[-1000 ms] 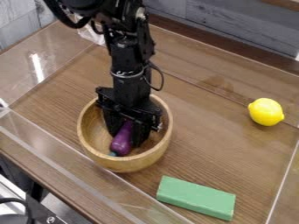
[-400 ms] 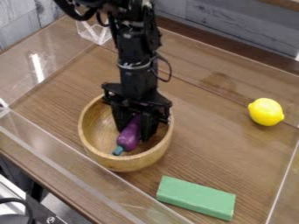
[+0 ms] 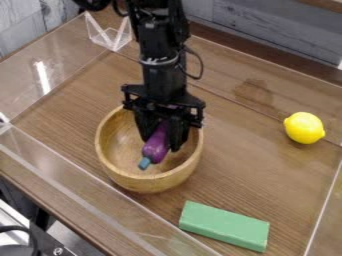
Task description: Remove the purple eggplant from inside the brown bowl and put it on the table
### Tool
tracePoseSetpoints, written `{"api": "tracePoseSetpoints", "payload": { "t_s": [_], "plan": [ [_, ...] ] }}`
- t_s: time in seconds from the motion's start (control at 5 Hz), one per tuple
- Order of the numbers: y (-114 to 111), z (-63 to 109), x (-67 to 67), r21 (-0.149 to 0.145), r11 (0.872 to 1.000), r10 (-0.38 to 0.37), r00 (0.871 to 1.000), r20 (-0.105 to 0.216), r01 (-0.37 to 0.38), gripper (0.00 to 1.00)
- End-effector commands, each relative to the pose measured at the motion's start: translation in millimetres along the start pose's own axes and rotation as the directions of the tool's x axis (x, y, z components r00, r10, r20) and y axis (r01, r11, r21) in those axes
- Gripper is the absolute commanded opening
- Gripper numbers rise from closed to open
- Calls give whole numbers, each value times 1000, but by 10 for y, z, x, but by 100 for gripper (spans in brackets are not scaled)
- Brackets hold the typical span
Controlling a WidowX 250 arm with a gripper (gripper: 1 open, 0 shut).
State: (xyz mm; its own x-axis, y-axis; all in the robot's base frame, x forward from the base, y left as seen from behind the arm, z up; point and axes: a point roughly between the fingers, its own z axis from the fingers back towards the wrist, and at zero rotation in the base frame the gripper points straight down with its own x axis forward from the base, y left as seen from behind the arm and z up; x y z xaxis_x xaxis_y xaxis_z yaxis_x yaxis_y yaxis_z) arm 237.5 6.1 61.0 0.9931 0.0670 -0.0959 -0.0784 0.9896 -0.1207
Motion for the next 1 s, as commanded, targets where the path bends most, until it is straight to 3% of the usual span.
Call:
{"api": "tracePoseSetpoints", "payload": {
  "t_s": [0.0, 0.8],
  "plan": [
    [-65, 237, 82, -8, 1000, -9, 997, 76, 10, 0],
    [-286, 304, 66, -43, 999, -17, 996, 83, 20, 0]
  ]
}}
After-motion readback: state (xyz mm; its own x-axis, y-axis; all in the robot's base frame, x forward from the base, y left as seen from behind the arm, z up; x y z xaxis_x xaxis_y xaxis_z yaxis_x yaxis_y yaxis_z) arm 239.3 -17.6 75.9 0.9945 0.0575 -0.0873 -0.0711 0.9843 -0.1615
